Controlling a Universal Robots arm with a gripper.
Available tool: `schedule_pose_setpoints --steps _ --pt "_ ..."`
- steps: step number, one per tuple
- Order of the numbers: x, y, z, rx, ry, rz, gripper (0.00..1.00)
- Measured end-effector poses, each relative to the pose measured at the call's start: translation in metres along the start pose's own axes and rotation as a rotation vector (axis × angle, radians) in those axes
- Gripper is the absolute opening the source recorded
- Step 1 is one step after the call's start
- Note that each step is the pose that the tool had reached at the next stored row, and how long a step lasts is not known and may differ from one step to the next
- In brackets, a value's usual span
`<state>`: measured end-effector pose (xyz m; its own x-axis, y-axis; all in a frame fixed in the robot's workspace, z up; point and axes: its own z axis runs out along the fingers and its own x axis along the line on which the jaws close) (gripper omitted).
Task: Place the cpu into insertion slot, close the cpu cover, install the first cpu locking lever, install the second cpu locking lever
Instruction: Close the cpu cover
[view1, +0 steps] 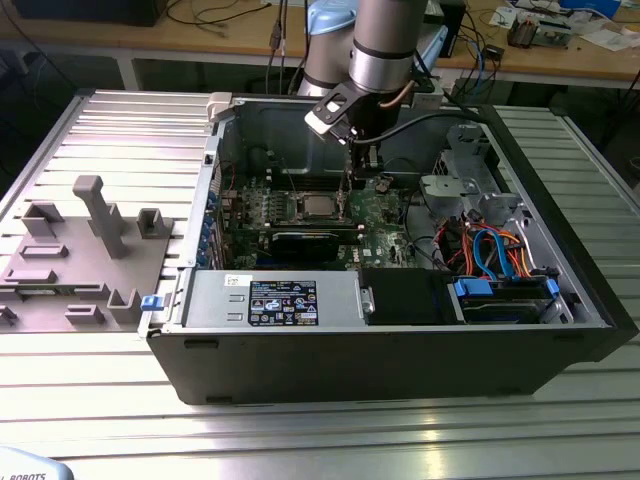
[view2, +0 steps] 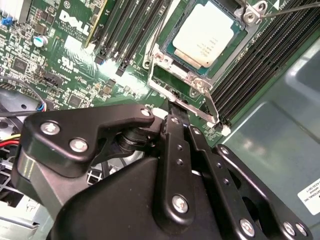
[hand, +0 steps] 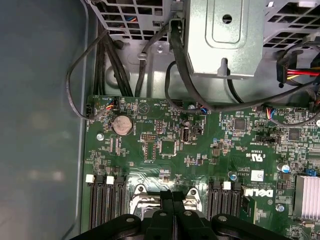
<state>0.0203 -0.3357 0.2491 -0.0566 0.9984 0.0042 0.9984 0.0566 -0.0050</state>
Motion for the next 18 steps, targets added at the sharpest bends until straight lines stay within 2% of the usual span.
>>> schedule_pose_setpoints --steps 6,7,8,18 --pt "0.0000 -0.0006 0.0000 0.0001 0.0000 0.000 0.11" --pt "0.0002 -0.0028 0.0000 0.0000 0.0000 0.000 0.11" --pt "0.0007 -0.0117 0.0001 -0.0009 0.0000 0.000 0.11" --pt "0.0015 -0.0253 0.0001 -0.0010 -0.0002 0.000 0.11"
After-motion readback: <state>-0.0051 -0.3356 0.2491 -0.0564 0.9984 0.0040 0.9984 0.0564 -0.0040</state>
